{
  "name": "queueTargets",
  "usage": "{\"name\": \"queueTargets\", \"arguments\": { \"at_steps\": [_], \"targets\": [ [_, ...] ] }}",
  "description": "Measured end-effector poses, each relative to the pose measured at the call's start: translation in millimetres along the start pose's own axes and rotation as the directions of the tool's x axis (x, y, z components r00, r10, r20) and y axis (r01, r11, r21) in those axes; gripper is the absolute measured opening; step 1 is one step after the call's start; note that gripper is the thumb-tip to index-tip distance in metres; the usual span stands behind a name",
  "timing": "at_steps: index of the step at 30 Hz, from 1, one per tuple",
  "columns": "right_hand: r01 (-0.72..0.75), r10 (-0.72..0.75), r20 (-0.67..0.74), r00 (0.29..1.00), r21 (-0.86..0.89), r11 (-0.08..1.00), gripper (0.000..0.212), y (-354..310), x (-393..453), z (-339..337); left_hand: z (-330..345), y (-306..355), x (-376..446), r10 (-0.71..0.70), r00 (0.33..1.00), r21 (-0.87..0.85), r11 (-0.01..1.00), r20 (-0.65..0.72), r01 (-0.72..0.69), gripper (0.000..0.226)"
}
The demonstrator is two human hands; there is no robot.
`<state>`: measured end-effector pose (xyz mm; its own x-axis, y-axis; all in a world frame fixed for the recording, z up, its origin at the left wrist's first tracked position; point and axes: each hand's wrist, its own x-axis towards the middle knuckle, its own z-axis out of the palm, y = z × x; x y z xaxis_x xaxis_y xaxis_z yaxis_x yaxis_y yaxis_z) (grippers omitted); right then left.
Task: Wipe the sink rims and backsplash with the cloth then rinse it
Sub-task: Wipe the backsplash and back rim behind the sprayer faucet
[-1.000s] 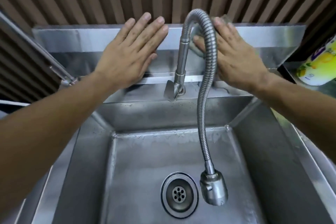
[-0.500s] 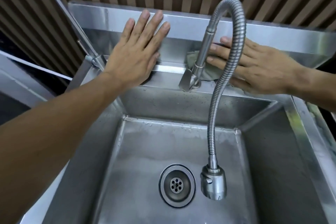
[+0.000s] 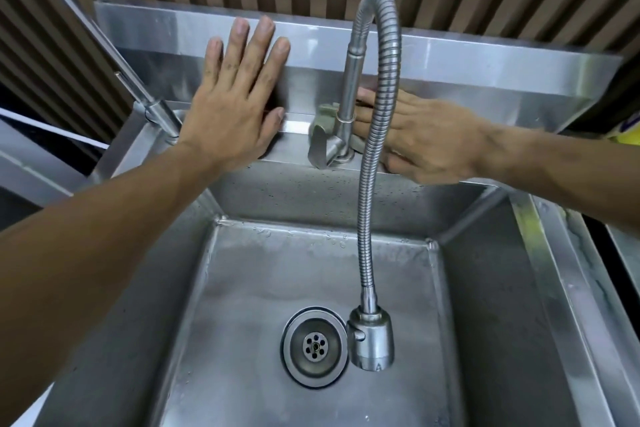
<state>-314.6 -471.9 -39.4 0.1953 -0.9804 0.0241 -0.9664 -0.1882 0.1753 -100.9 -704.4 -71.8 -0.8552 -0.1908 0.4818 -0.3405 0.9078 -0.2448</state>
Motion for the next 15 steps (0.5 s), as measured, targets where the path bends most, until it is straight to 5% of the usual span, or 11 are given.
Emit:
{"name": "queueTargets", "arguments": {
  "at_steps": [3,15],
  "targets": [
    [-0.037,0.040,0.123,0.992,-0.028,0.999,0.071,-8,-17,-8,0,1,0,0.009,1.000,0.007,1.000,0.011,-0.009,0.081],
    [-0.297,0.283,0.135,0.950,0.098,0.950,0.066,-43,-12,13,0,0,-5,0.042,0.999,-0.002,0.999,0.027,-0.042,0.085]
  ]
}}
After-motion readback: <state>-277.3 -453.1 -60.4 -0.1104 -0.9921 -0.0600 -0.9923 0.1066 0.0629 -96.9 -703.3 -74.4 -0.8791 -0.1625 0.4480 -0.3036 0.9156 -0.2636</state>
